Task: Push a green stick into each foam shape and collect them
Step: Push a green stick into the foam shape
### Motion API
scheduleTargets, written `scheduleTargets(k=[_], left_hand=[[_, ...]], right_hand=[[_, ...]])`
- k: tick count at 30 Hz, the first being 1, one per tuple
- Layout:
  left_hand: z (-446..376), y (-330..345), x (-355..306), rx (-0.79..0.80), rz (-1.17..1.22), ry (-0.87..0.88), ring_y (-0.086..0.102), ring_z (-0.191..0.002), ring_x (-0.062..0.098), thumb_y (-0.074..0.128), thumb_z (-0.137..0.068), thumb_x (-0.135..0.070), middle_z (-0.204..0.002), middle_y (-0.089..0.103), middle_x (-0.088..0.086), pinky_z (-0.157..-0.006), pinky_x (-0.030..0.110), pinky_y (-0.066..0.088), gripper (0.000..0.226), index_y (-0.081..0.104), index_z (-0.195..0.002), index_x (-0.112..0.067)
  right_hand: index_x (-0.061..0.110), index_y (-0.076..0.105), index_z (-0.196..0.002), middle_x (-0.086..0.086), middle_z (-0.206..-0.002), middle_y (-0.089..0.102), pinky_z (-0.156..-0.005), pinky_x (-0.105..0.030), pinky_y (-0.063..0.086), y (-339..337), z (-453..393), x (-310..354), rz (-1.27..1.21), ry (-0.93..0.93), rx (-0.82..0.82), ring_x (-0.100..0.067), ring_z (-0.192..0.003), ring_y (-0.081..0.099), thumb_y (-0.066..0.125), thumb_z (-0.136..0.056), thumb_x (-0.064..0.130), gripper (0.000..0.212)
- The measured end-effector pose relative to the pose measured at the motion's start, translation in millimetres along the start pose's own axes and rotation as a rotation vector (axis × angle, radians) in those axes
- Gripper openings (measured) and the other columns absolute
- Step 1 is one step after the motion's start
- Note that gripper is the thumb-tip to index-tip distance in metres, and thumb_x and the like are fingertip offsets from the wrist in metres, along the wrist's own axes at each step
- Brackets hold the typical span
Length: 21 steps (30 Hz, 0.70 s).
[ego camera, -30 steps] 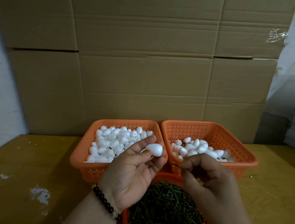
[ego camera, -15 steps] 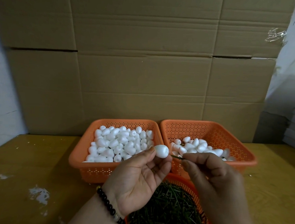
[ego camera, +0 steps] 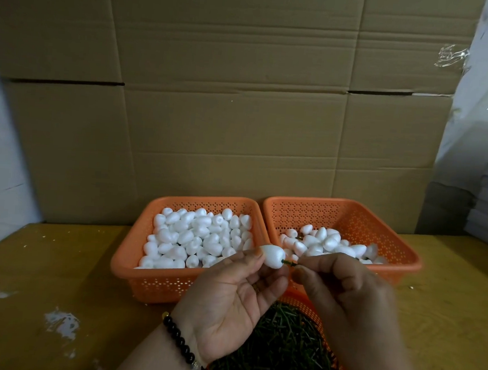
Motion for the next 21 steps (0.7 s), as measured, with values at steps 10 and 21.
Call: scheduleTargets(k=[10,21], left_hand=[[0.5,2.0,5.5,-0.003,-0.025,-0.004,0.07,-0.078,0.023,0.063,-0.077,-0.004,-0.097,0.069,0.02,-0.064,0.031,0.059,0.022,0.072,-0.096,0.002],[1.2,1.7,6.6,-0.022,-0.029,-0.005,0.071,-0.077,0.023,0.064,-0.075,-0.004,-0.096,0.07,0.019,-0.062,0.031,0.059,0.023,0.071,-0.095,0.003]], right_hand=[[0.017,0.073,-0.082,0.012,-0.074,0.07,-0.057,-0.008,0.049,0.7,0.4,3.9,-0.077,0.002,0.018,0.003,-0.066,0.066,0.065,-0.077,0.027,0.014],[0.018,0.073,-0.082,0.014,-0.074,0.07,-0.056,-0.019,0.052,0.8,1.4,4.8,-0.046,-0.02,0.016,0.001,-0.065,0.065,0.07,-0.077,0.021,0.006]])
Point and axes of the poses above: each hand's wrist, its own z-axis away from the middle knuckle, its own y-axis out of the palm, x = y × z, the point moved 7 cm from there along -z, towards the middle knuckle
